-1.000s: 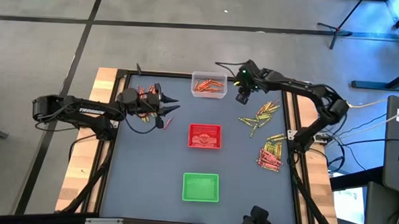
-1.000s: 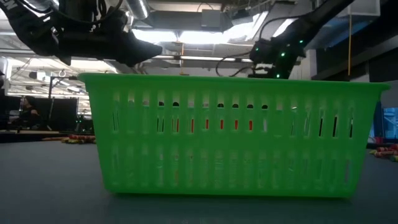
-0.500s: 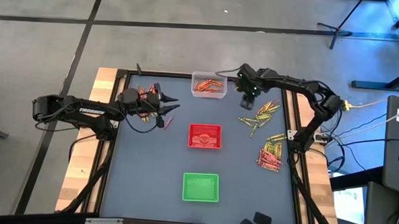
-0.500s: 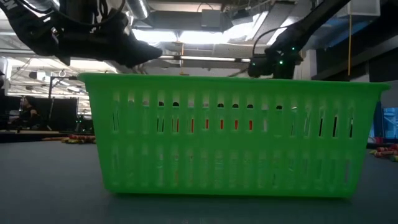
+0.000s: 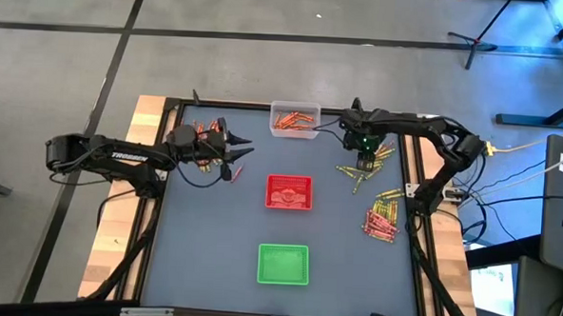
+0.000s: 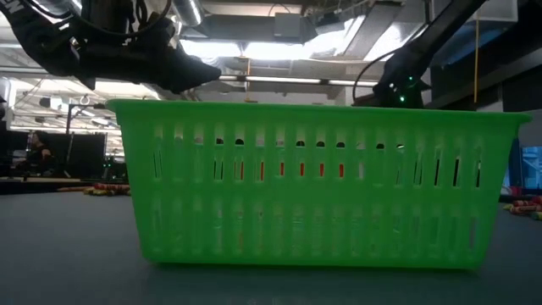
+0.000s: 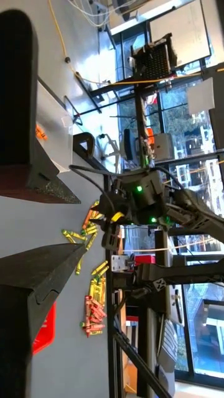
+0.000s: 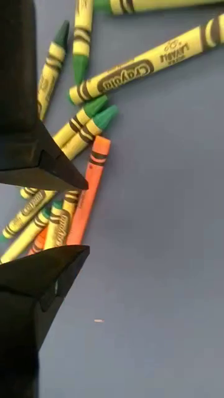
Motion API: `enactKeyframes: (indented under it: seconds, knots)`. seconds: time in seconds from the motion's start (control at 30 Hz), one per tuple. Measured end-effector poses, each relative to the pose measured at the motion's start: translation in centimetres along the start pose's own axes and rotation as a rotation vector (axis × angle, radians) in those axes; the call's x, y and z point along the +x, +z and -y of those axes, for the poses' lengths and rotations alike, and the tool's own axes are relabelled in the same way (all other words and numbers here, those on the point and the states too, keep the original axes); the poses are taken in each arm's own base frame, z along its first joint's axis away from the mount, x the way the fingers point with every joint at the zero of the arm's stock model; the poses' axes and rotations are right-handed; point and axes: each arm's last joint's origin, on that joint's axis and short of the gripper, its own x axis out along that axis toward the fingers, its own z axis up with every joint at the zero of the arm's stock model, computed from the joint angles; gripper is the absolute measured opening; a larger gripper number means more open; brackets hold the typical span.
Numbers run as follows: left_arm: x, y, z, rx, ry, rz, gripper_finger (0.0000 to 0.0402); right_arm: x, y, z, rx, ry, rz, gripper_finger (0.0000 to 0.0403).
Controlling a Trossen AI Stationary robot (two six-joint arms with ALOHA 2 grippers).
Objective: Sort crayons
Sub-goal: Put the orange crayon into the transparent bin
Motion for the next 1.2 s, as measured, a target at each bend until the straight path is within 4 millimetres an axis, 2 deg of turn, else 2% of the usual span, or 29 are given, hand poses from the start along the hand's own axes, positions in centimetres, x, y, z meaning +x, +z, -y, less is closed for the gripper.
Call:
enactKeyframes:
  seconds: [0.3,0.73,0.83,1.1,1.2]
  knots:
    - [0.0,0.0,0.0,0.002,0.0,0.005,0.0098,0.5,-0.5,-0.6,-0.094,0.073,-0.018,0.0151]
    - [0.0,0.0,0.0,-0.007,-0.001,0.002,0.0098,1.8,-0.5,-0.8,-0.293,0.047,0.014,0.0149]
    - [0.0,0.0,0.0,-0.006,-0.001,0.001,0.0098,1.6,-0.3,-0.7,-0.291,0.051,0.026,0.0128]
    - [0.0,0.0,0.0,-0.007,0.0,0.005,0.0098,1.5,-0.2,-0.6,-0.287,0.039,0.034,0.0024]
    - [0.0,0.0,0.0,-0.007,-0.001,0.005,0.0098,1.5,-0.2,-0.6,-0.288,0.029,0.027,0.0009]
